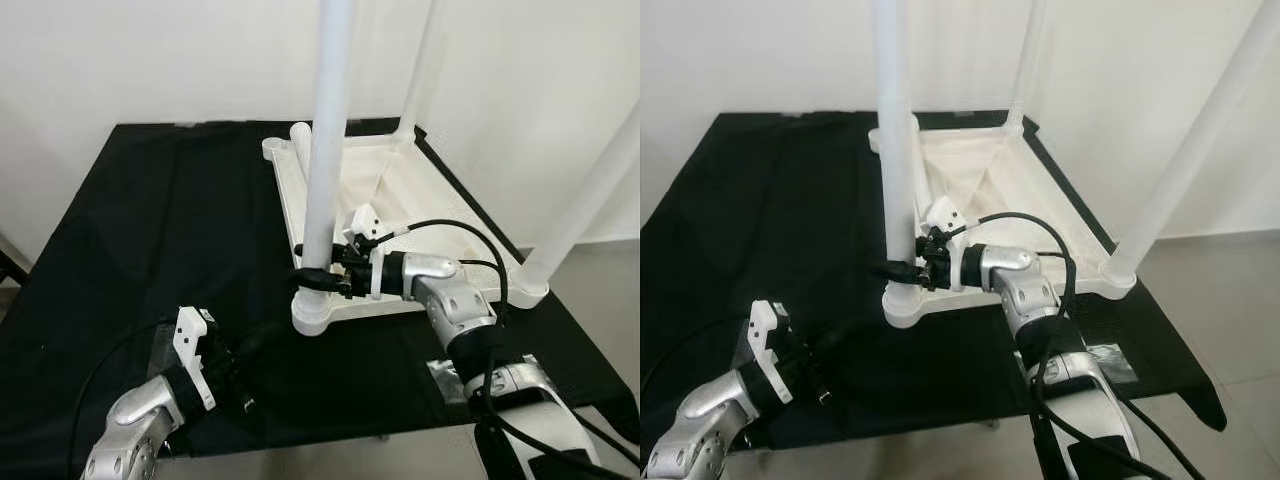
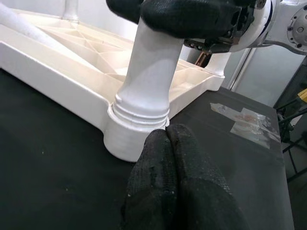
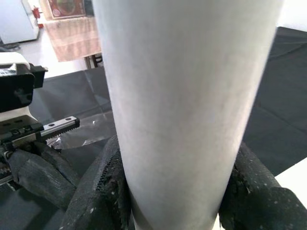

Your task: Building children table

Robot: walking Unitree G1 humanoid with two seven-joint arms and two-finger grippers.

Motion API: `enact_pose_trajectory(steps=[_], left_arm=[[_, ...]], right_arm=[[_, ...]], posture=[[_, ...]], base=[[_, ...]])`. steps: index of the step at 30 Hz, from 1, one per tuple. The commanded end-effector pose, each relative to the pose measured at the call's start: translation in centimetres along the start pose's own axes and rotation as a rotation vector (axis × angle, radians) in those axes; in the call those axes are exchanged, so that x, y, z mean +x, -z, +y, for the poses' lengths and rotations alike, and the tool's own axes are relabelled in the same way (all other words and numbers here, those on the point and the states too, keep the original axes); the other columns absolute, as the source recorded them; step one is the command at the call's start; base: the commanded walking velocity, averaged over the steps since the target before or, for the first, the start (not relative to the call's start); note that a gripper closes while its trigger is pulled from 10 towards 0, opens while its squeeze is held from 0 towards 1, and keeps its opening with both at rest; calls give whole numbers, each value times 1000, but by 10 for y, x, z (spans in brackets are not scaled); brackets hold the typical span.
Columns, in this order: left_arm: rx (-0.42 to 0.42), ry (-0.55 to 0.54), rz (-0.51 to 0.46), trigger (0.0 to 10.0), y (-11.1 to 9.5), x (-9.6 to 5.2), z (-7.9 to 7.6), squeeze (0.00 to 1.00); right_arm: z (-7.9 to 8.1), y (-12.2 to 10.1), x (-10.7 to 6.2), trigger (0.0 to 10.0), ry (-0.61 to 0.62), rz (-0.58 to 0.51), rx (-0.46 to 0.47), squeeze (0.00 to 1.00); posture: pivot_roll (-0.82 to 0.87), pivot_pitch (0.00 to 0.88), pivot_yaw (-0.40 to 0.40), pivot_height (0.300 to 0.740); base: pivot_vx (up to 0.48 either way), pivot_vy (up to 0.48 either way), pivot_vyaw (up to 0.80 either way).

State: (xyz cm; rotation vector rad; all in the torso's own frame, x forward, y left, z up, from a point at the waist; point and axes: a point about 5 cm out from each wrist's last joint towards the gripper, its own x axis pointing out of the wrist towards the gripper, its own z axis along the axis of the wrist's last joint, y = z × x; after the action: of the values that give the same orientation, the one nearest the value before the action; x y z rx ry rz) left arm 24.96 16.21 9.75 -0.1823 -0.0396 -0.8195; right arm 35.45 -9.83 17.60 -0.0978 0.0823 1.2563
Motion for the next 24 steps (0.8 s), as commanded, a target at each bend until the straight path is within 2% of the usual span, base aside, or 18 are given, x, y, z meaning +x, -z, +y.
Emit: enact_pose_trajectory(steps=[1,6,7,10,11,13,14,16,17,19,24], left_arm=[[-6,-6,8,10000,4,-2,-2,0],[-8,-7,6,10000,4,-2,-2,0],[-9,-7,6,10000,4,-2,-3,0],[-9,-7,6,10000,4,-2,-3,0],[-9,-7,7,10000,4,-3,-2,0],[-9,-7,7,10000,4,-3,-2,0],[-9,-7,7,10000,3,-3,-2,0],[-9,-7,7,10000,3,-3,-2,0],[-7,-5,10,10000,3,-3,-1,0],[-12,-1,13,10000,3,-2,0,0],[-12,0,14,10000,3,-2,3,0]], right_arm=[[1,-2,-2,0,-39,-29,1,0],[4,7,-9,0,-29,-31,2,0],[7,18,-14,0,52,1,8,0],[9,24,-16,0,104,22,14,0],[8,35,-8,0,363,39,63,0],[8,35,-8,0,363,39,63,0],[24,59,-4,0,592,110,140,0],[24,59,-4,0,592,110,140,0],[46,71,8,0,656,137,160,0],[51,71,13,0,694,139,162,0],[48,60,26,0,636,109,136,0]], posture=[[21,38,-73,740],[16,45,-75,740],[9,50,-78,740],[7,51,-79,740],[-5,54,-80,740],[-5,54,-80,740],[-11,60,-67,740],[-11,60,-67,740],[-5,65,-53,740],[-7,52,-55,740],[-8,44,-58,740]], base=[[0,0,0],[0,0,0],[0,0,0],[0,0,0],[0,0,0],[0,0,0],[0,0,0],[0,0,0],[0,0,0],[0,0,0],[0,0,0]])
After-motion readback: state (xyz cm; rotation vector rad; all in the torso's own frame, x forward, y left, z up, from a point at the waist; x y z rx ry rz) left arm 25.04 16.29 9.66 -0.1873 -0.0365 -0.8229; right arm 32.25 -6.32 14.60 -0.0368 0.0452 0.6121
